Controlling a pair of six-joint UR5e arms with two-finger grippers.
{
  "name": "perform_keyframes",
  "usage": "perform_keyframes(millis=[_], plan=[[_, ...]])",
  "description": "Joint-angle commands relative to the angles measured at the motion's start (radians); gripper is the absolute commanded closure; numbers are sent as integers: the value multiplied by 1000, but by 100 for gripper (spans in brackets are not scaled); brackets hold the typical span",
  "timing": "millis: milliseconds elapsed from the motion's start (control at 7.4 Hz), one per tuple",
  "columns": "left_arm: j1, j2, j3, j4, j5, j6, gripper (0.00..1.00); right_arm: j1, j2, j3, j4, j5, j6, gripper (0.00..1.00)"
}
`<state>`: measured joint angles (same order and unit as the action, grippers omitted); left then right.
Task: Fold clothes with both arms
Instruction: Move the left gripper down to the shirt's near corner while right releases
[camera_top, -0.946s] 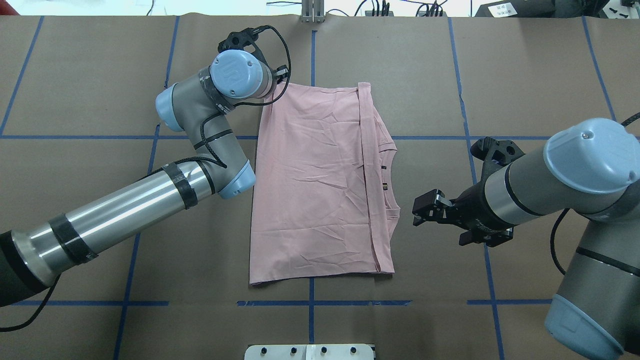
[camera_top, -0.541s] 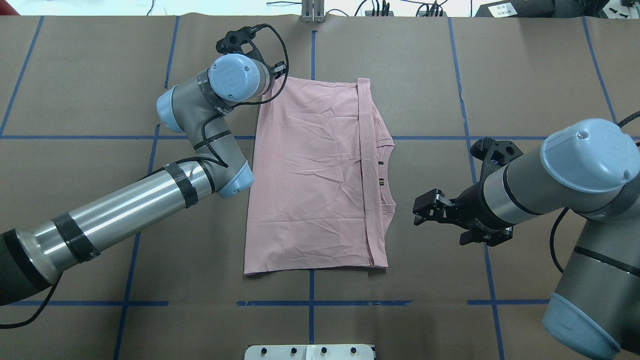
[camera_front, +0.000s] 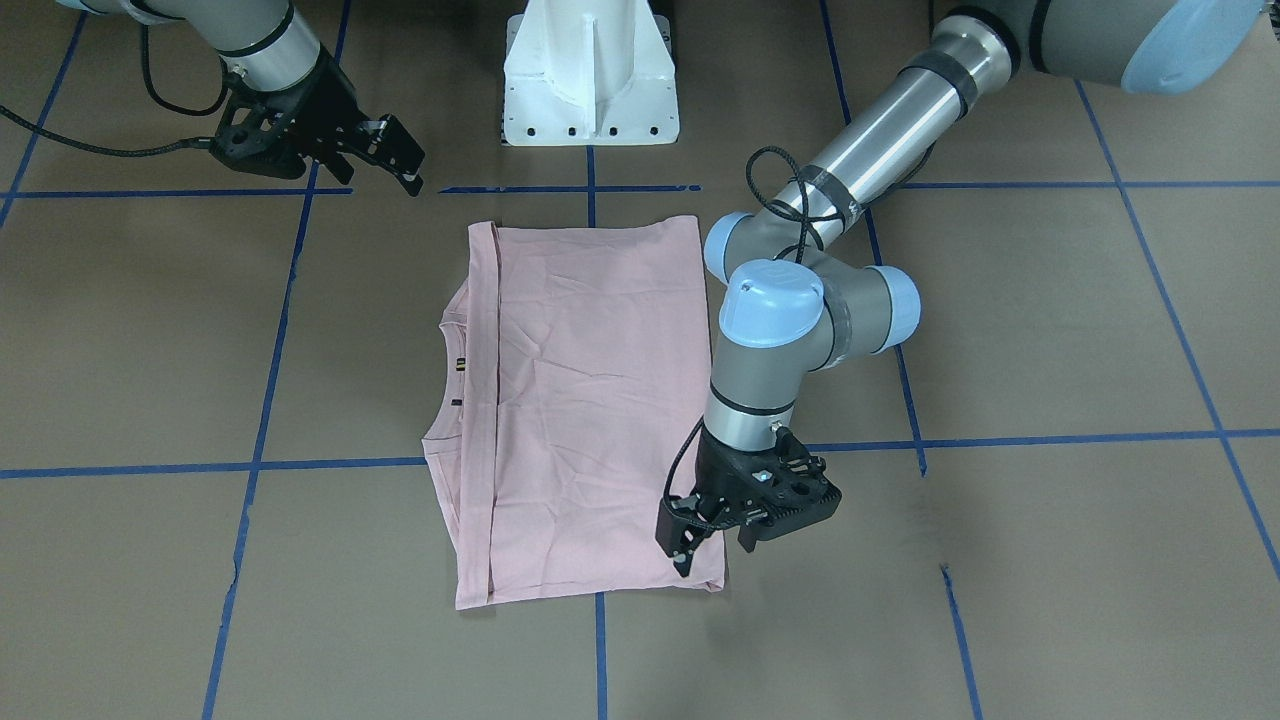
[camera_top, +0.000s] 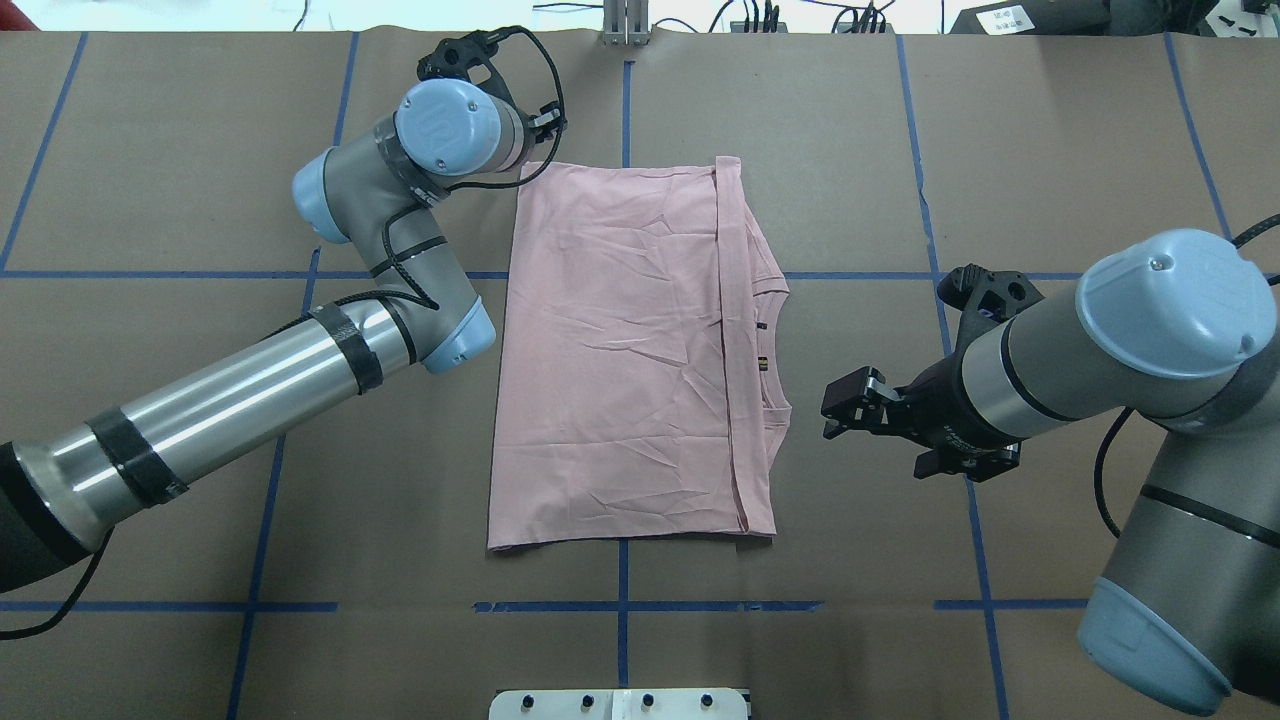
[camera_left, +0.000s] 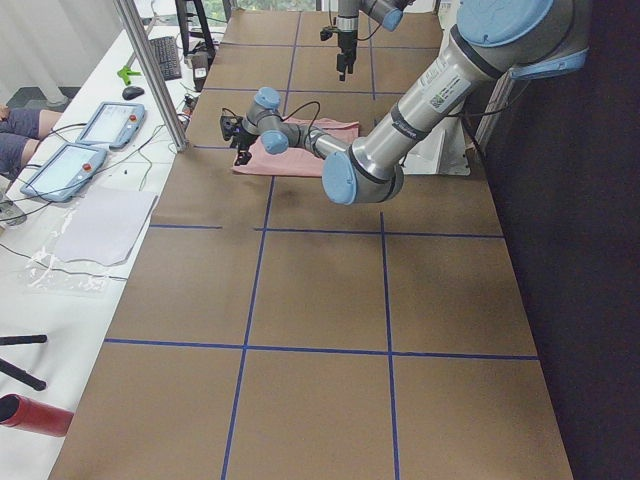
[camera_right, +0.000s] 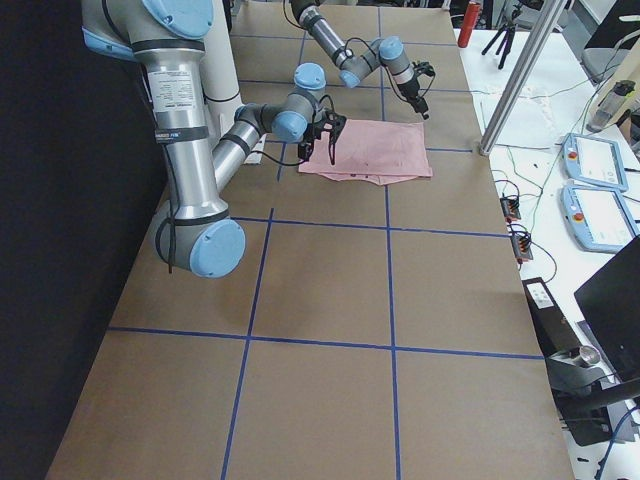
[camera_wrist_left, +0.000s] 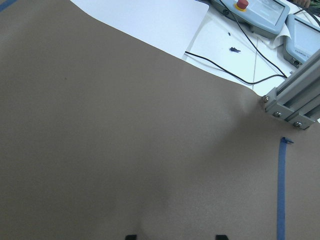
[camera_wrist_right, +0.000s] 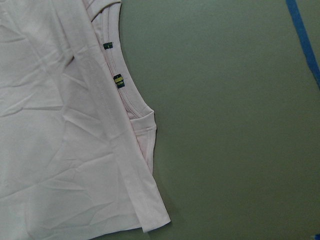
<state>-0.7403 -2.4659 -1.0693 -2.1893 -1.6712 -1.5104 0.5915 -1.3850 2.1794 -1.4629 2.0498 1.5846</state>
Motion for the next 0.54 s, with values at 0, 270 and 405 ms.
perform_keyframes(millis=[0,270,405], plan=[[24,207,-404,211,-100,-23,0,-2,3,-3,-1,-11,0,0],[103,378,-703,383,-163,-179,0,-2,3,2,-1,-27,-2,0],[184,440,-771,399,-136,-291,0,-2,3,5,-1,-28,-2,0]])
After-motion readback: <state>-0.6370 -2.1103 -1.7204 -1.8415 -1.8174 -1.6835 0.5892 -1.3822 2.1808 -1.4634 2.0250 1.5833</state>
